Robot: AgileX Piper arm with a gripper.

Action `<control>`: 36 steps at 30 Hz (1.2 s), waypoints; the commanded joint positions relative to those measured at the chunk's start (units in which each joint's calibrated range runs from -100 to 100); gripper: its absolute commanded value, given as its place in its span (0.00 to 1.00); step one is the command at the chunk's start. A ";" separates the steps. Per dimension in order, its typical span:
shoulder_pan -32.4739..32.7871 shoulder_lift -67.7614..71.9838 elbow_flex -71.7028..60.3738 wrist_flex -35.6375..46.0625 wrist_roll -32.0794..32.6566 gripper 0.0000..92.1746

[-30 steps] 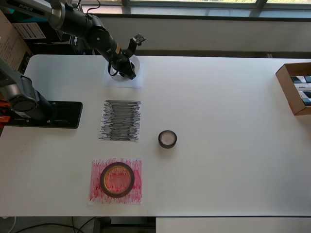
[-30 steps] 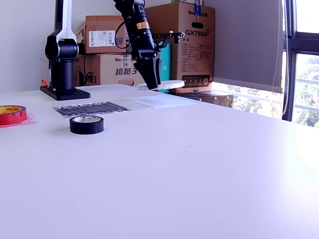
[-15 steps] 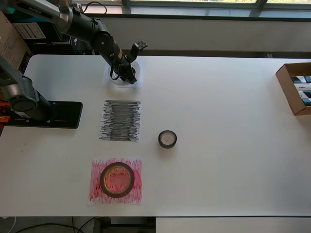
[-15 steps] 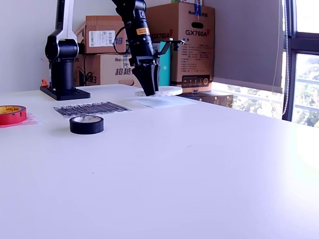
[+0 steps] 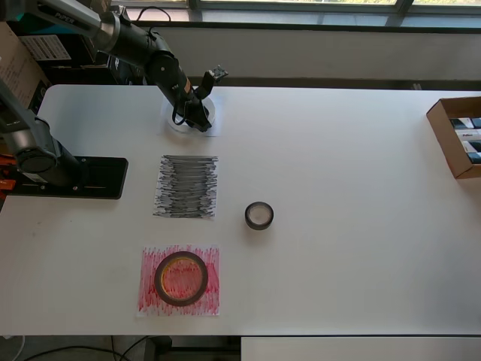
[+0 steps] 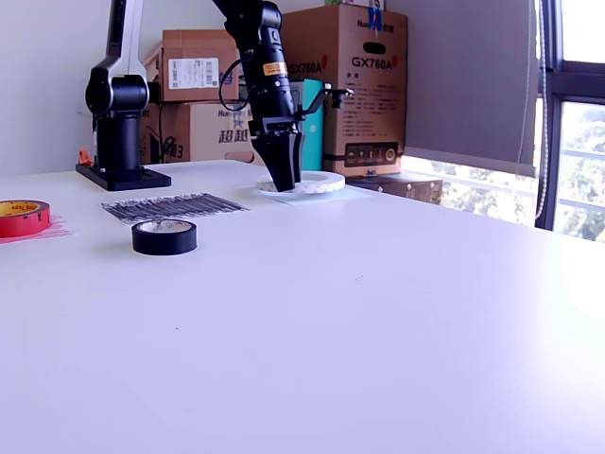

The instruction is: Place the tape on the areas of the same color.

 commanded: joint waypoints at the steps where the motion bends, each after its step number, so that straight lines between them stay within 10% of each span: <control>1: -0.40 0.08 0.02 0.27 0.20 0.00; 36: 1.26 0.27 0.02 0.27 0.53 0.00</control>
